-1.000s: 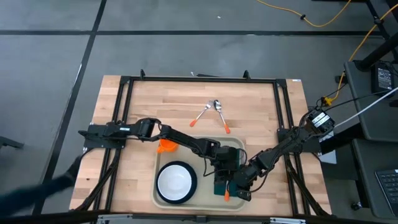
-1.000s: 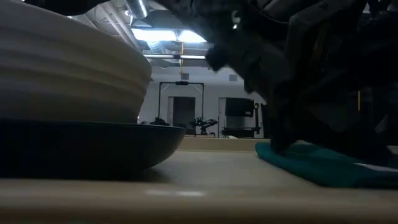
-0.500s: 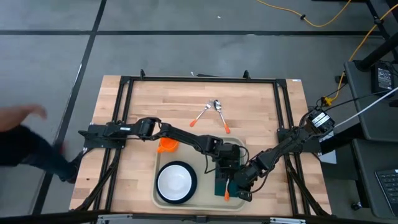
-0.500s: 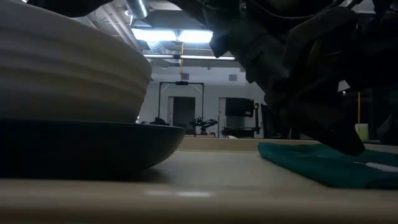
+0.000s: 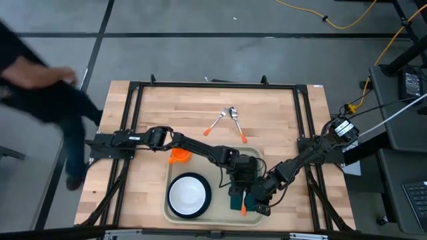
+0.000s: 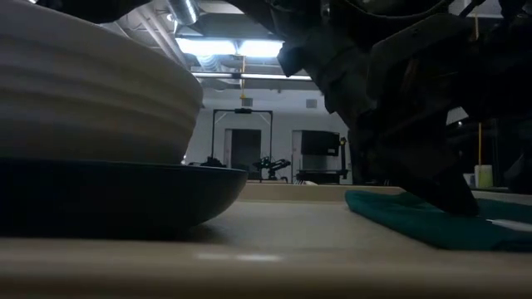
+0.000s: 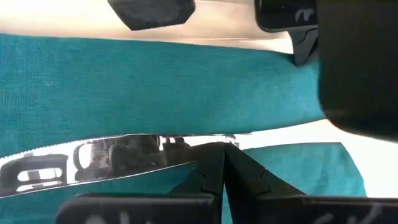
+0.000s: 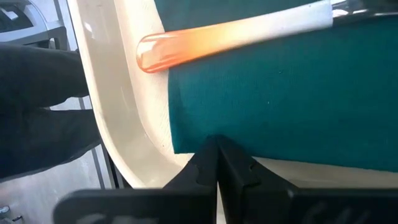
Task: Set up tray
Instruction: Adjust the green napkin on the brown serving tray
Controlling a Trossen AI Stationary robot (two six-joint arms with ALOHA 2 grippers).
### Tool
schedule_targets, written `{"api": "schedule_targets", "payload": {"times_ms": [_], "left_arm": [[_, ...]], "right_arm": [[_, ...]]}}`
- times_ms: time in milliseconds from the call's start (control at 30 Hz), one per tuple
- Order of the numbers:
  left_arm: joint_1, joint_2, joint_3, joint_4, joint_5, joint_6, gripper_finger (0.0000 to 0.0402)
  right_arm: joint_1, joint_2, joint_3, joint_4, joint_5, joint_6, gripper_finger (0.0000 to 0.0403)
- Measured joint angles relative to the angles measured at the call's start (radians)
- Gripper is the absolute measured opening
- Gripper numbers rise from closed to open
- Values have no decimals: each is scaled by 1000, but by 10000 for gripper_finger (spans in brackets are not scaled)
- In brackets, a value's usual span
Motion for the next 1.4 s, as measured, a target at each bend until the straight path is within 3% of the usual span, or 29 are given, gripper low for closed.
{"api": "schedule_targets", "payload": {"times_ms": [633,1133,1400], "left_arm": [[50,-1,-2,41,-68,-15,3],[38,-10,-2,-43,-64,-78,3],[36,-18,-2,-55,-66,-93,3]], "right_arm": [[0,0,1,-5,-45,-5,3],[34,-1,1,-53,-78,-25,3],[35,-96,-6,-109,-7,-26,3]]}}
